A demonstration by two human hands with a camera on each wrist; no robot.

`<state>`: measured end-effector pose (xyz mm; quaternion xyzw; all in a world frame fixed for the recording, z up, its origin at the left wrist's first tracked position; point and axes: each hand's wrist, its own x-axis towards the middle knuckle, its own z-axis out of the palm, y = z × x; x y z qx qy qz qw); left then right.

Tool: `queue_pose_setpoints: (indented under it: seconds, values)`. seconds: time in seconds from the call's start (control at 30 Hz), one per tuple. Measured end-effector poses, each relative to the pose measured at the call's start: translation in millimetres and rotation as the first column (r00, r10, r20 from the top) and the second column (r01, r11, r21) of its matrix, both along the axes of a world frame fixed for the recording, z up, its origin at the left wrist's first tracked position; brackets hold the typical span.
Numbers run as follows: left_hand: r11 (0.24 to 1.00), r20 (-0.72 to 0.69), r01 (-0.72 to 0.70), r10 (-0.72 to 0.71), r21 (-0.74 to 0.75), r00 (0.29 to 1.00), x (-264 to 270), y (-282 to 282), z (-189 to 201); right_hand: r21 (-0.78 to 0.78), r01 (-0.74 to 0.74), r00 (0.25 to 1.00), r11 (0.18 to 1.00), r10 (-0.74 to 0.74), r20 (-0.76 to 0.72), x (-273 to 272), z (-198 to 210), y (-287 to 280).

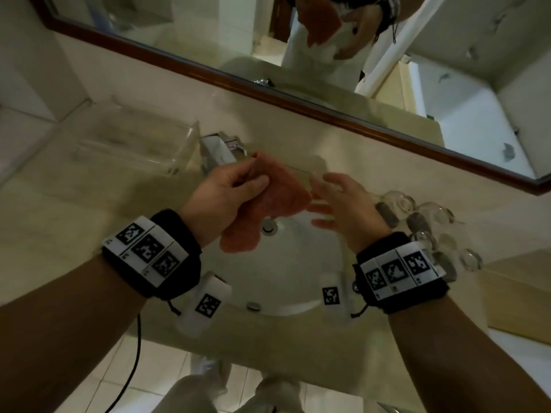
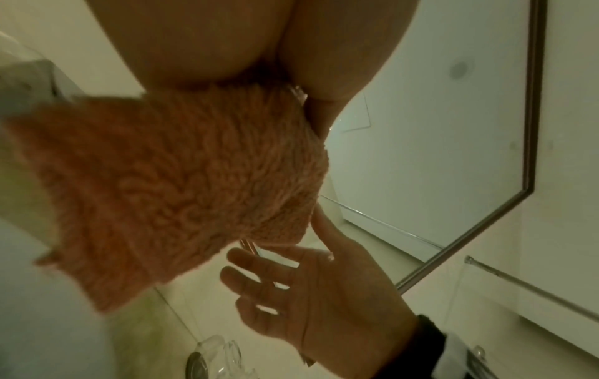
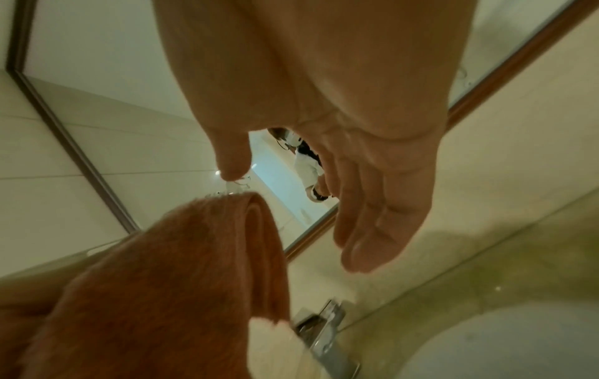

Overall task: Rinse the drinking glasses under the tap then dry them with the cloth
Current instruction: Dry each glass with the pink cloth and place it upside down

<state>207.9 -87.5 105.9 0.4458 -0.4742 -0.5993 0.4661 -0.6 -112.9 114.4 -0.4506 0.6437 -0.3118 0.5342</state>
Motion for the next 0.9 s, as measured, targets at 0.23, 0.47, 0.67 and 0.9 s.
queue_pose_setpoints:
  seconds: [0.23,0.47,0.67,0.9]
  values:
    - [0.991,-0.127,-0.137,0.135,-0.007,0.983,46,-3,2,0.018,-0.264,0.938,0.964,0.253,0.237,62,-4,1]
    - [0.971,0.094,-0.137,0.157,-0.194,0.983,83,-2,19,-0.347,-0.287,0.889,0.893,0.383,0.250,93,8,-23]
    - [0.940,0.372,-0.237,0.316,-0.244,0.873,106,-17,22,-0.501,-0.370,0.912,0.782,0.407,-0.038,111,7,-56]
    - [0.875,0.373,-0.378,0.473,-0.302,0.798,141,-39,16,-0.517,-0.450,0.889,0.728,0.421,-0.180,152,-1,-92]
